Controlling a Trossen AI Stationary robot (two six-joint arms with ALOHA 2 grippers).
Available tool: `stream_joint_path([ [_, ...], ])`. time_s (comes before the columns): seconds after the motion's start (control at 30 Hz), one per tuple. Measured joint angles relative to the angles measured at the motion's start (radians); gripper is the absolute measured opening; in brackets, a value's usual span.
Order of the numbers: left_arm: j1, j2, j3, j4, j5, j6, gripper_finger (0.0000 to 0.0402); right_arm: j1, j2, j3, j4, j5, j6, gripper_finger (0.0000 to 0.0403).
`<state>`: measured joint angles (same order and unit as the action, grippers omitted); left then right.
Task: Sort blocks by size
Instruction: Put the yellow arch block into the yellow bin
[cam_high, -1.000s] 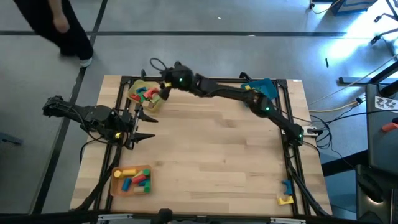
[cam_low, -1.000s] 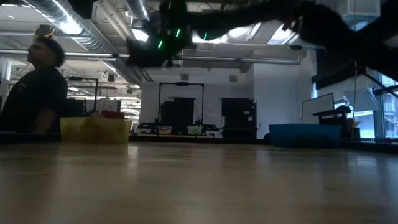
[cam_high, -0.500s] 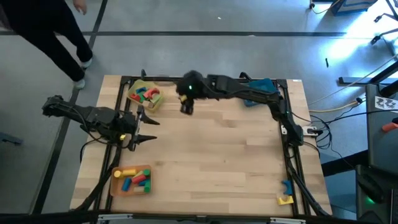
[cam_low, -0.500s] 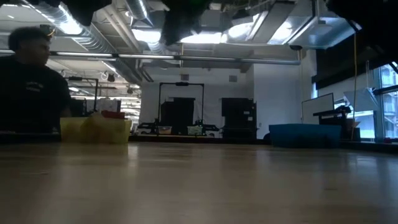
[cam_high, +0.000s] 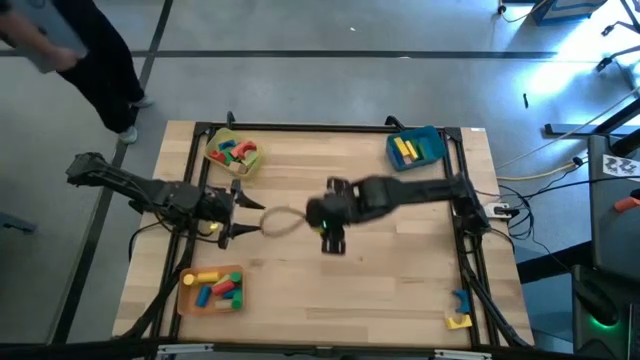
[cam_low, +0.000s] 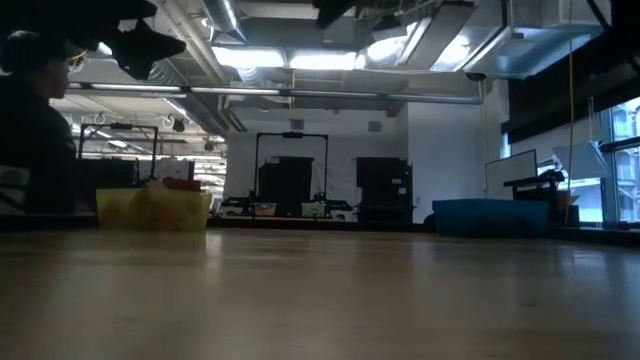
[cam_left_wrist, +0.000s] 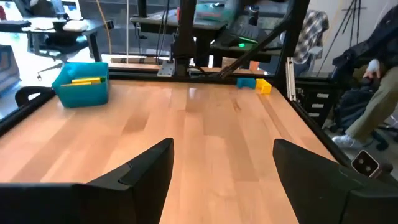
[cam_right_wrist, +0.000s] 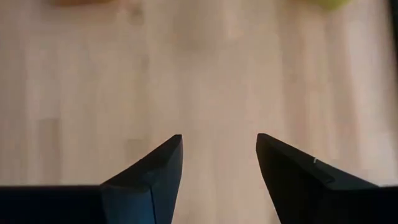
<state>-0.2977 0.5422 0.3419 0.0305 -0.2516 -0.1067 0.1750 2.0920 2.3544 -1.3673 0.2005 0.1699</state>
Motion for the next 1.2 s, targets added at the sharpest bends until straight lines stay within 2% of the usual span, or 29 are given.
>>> stream_joint_path([
  [0.1, 0.000, 0.013, -0.032, 0.060, 0.000, 0.001, 0.0260, 0.071, 0.000, -0.017, -0.026, 0.017, 0.082, 0.0205],
  [0.37, 0.003, 0.032, -0.064, 0.143, 0.000, 0.050, 0.0260, 0.244, 0.001, -0.026, -0.209, 0.189, 0.383, 0.0205],
  [0.53, 0.005, 0.032, -0.064, 0.152, 0.000, 0.073, 0.0260, 0.343, 0.001, -0.028, -0.203, 0.240, 0.527, 0.0205],
  [0.67, 0.005, 0.036, -0.064, 0.167, 0.000, 0.084, 0.0260, 0.403, -0.006, -0.106, -0.201, 0.241, 0.654, 0.0205],
  [0.87, 0.005, 0.044, -0.063, 0.189, 0.000, 0.088, 0.0260, 0.480, -0.046, -0.332, -0.206, 0.147, 0.875, 0.0204],
  [1.1, 0.005, 0.044, -0.063, 0.197, 0.000, 0.084, 0.0260, 0.592, -0.112, -0.566, -0.197, -0.072, 1.134, 0.0204],
  [1.2, 0.005, 0.044, -0.063, 0.201, 0.000, 0.083, 0.0260, 0.643, -0.125, -0.639, -0.145, -0.134, 1.191, 0.0204],
])
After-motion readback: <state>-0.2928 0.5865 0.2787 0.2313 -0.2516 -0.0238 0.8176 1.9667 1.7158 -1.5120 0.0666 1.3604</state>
